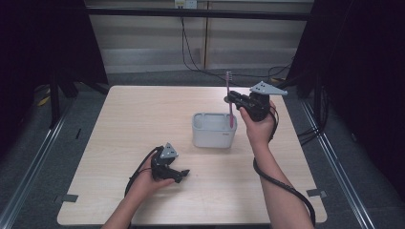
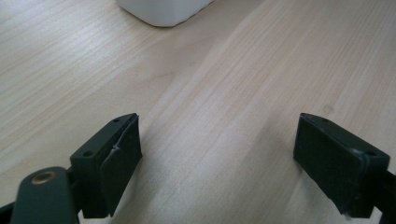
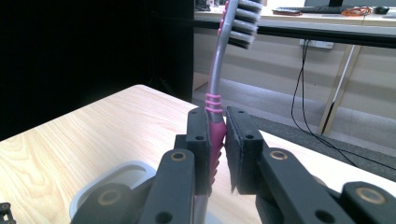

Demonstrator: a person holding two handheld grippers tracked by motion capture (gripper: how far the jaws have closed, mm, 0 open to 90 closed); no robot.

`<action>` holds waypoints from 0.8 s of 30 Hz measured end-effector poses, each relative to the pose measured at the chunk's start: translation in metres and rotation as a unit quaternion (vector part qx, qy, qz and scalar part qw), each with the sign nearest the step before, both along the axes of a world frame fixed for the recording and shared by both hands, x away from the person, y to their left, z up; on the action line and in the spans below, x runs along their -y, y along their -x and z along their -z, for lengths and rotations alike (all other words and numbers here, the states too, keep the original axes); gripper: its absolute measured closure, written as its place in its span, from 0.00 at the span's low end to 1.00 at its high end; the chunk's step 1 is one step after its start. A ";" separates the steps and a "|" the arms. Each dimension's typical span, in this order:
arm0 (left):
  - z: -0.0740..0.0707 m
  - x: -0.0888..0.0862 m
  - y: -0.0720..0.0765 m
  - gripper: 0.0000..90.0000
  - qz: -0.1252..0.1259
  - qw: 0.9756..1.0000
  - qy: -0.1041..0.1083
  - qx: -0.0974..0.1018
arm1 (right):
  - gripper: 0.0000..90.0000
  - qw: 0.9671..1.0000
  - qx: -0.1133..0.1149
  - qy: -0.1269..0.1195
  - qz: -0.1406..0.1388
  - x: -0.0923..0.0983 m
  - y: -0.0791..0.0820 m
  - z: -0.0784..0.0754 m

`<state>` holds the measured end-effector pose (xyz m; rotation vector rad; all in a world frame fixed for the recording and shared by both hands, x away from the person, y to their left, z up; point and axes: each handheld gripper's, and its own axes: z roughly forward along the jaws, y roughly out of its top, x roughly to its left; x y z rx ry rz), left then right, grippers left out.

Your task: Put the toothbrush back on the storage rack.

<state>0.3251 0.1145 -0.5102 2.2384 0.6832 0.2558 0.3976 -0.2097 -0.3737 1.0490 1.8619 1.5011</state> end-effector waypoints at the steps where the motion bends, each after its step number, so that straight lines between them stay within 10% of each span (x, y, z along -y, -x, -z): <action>1: 0.000 0.000 0.000 0.16 0.000 1.000 -0.001 0.000 | 0.89 1.000 0.000 0.001 0.002 0.000 0.000 0.001; 24: 0.000 0.000 0.000 0.16 0.000 1.000 -0.001 0.001 | 0.89 1.000 -0.005 -0.009 0.003 0.004 0.002 0.016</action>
